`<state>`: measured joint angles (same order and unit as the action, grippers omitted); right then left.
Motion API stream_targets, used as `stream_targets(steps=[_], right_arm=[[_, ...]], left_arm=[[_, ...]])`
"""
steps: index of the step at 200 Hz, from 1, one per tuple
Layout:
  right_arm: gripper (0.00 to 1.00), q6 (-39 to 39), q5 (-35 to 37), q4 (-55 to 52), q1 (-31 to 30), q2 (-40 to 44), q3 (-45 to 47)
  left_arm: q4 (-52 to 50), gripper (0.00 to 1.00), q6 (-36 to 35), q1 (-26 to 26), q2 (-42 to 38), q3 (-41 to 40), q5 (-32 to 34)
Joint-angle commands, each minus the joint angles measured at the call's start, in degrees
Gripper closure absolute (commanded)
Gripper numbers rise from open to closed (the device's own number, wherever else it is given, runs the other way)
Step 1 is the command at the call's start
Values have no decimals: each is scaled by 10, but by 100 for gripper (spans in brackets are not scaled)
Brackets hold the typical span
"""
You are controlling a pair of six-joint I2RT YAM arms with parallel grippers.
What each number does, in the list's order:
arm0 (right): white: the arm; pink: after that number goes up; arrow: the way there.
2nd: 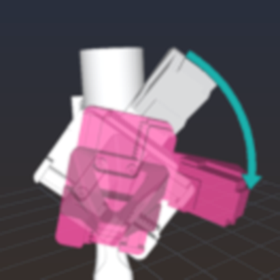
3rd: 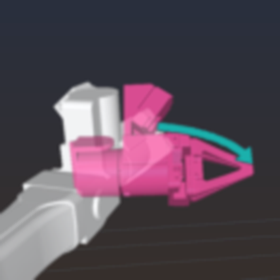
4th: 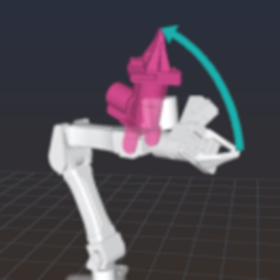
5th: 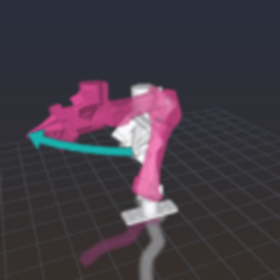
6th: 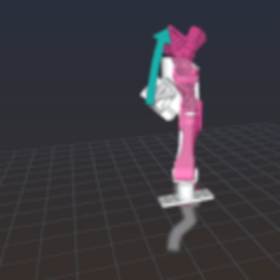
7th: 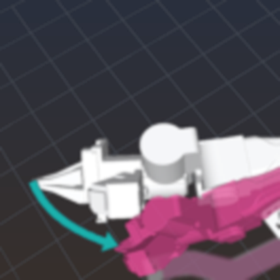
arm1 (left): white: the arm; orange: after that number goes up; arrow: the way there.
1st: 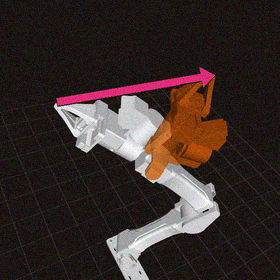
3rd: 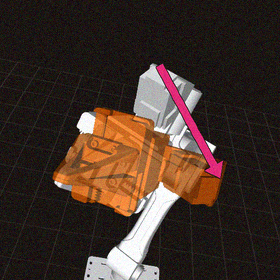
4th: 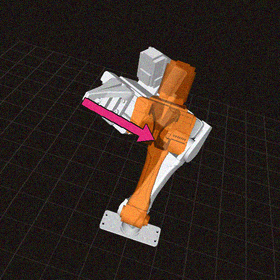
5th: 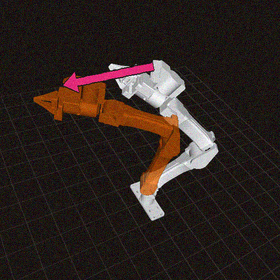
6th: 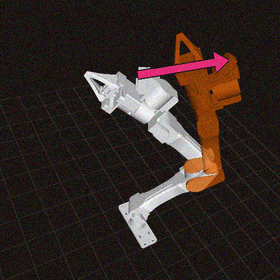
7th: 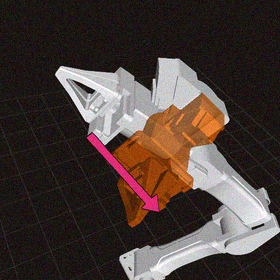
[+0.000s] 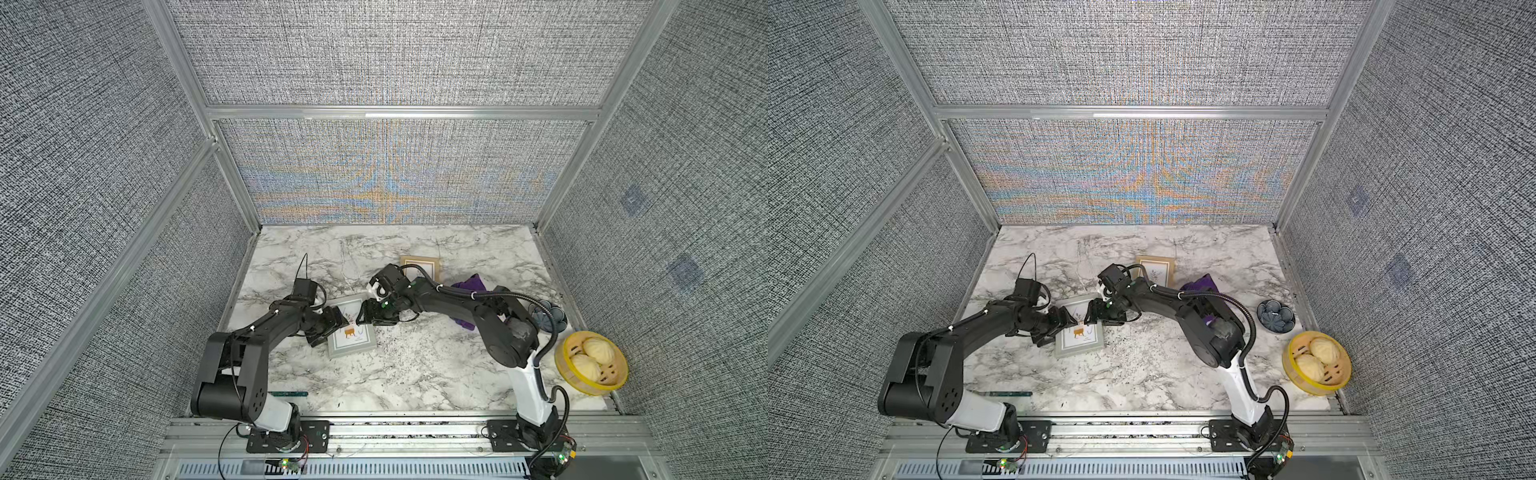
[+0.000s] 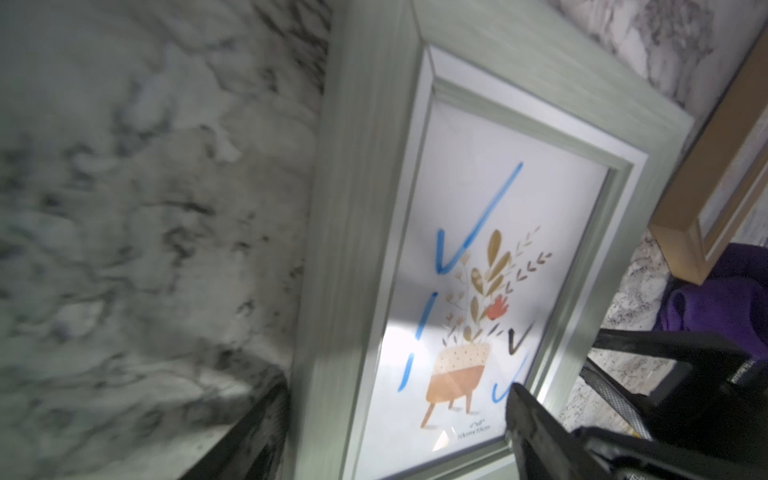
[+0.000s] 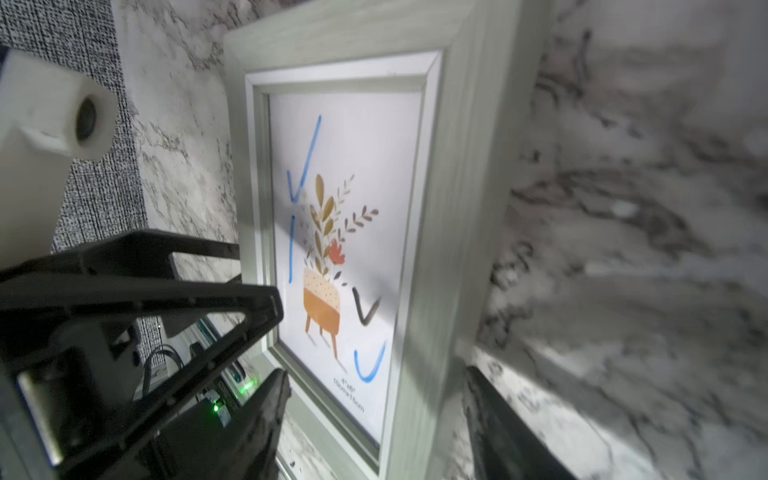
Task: Wipe the picture frame with a cloth
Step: Move the picture frame to the center of the board.
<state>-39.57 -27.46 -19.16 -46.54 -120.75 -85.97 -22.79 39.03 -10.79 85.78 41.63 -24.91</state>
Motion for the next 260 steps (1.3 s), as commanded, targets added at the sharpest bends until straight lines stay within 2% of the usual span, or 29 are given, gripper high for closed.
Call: stream_targets(steps=[1,59,123,167,223,244,260], right_arm=[[33,17,-66,28,0,38,44],[33,7,-45,39,14,136,189],[33,-1,2,14,41,223,304],[33,1,33,1,66,244,346],[33,15,91,-51,81,308,338],[31,37,146,-114,88,332,314],[30,61,232,-177,98,354,286]], left_arm=[[65,19,35,-30,-1,-8,-80],[114,19,79,-118,35,5,-83],[155,20,146,-214,61,5,-69],[152,20,166,-236,50,-23,-67],[130,20,170,-240,15,-41,-65],[67,20,137,-240,9,-15,-30],[-11,18,95,-238,5,26,21]])
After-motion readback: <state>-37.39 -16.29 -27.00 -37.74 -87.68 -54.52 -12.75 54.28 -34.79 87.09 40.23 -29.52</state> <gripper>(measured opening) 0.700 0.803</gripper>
